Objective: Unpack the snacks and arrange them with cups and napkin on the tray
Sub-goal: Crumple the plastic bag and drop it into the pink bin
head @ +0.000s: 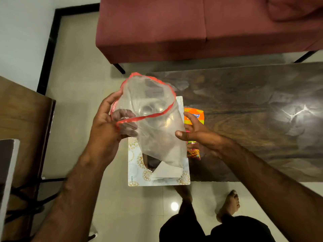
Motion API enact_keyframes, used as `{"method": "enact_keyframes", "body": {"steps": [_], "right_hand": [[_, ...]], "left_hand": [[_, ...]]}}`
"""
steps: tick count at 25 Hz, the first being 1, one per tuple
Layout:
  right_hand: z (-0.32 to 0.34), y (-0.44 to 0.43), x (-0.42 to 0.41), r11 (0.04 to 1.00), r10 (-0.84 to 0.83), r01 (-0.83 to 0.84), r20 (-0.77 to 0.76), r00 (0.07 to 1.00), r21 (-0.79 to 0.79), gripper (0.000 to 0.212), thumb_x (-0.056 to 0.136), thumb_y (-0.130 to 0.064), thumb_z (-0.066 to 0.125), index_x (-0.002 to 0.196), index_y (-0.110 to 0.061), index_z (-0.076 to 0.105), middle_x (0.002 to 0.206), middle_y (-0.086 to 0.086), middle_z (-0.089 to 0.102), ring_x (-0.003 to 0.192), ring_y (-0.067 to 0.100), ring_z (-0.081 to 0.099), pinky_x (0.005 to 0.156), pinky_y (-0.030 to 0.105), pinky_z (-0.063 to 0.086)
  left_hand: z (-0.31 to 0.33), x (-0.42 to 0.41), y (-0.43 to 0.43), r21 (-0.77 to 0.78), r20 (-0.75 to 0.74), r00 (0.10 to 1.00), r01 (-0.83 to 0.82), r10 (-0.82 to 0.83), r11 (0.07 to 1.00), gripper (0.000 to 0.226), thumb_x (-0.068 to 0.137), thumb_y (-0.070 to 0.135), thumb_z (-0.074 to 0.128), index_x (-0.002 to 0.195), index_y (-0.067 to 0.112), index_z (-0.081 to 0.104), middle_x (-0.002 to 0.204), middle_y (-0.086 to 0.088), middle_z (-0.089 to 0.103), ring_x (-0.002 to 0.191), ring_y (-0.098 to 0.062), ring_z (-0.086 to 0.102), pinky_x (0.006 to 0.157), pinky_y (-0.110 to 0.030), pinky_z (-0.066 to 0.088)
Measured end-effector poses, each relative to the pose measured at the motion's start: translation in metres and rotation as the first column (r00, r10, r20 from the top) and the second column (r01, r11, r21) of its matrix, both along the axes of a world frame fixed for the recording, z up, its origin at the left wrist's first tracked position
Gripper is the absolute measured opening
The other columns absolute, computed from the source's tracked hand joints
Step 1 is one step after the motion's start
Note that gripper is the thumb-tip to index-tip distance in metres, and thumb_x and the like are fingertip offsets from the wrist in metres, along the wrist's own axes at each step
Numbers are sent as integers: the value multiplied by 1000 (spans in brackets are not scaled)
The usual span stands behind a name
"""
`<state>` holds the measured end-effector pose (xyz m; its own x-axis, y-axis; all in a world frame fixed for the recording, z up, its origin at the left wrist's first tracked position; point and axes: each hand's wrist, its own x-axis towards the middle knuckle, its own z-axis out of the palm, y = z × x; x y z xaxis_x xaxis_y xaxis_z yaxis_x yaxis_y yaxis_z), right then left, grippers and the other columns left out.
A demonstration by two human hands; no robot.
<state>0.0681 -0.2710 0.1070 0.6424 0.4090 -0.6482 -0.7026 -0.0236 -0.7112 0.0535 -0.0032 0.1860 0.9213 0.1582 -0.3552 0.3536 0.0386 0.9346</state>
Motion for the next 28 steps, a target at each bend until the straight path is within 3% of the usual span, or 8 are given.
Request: {"method": "enact_keyframes", "body": {"steps": [4,10,13,17,19,22,25,28], "right_hand": [[38,18,-6,979,-85,69,79,993,190,95,61,-35,98,142,-48,49,138,-3,68,130,25,63,96,62,55],[50,14,-16,947,-290,263,138,947,184,80,72,-7,90,141,-22,53,131,11,71,125,30,66,108,54,51],[56,-3,-17,913,-403,389,137,905,120,49,82,-1,82,124,-17,63,116,15,77,113,35,72,97,50,58],[67,-36,-18,875,-479,474,35,877,99,41,84,7,73,123,-6,71,112,26,76,89,35,78,65,46,64],[73,-50,-21,859,-505,504,-12,863,85,36,82,12,70,116,-2,74,108,32,74,82,37,77,72,60,62],[83,-57,-28,879,-465,458,29,885,130,38,66,22,70,97,2,79,99,33,72,93,49,67,96,78,43],[98,-63,-34,929,-369,355,173,913,107,36,73,25,67,92,-2,81,93,24,77,87,37,74,79,57,60],[111,-74,-36,893,-382,440,352,854,-97,14,83,10,74,84,-3,79,82,15,78,78,26,74,71,42,64]], "left_hand": [[-15,-11,-34,82,-50,998,-24,28,996,69,84,-8,68,139,31,50,98,6,75,86,-17,74,62,-28,60],[-28,-30,-114,227,10,933,348,-360,910,66,88,4,68,147,22,46,142,-7,54,133,-18,54,109,-41,48],[-25,-29,-135,213,23,890,441,-456,872,40,93,1,58,130,17,62,128,-8,61,117,-22,63,97,-33,55],[-13,-21,-120,-85,-109,978,170,-179,982,25,89,14,66,111,23,73,114,-4,71,104,-29,71,80,-41,63],[-8,-21,-114,-105,-176,977,104,-121,989,38,83,34,71,121,38,65,128,0,63,116,-25,65,85,-48,62],[9,-22,-124,-309,-227,922,236,-312,921,64,74,58,74,132,58,48,137,6,60,119,-25,66,79,-49,62],[21,-23,-149,-415,-144,908,305,-393,857,67,74,49,79,136,44,53,132,-1,67,118,-30,68,88,-55,58],[37,-22,-163,-228,-32,940,323,-339,918,37,86,25,75,120,33,65,118,-3,73,111,-31,70,75,-48,62]]}}
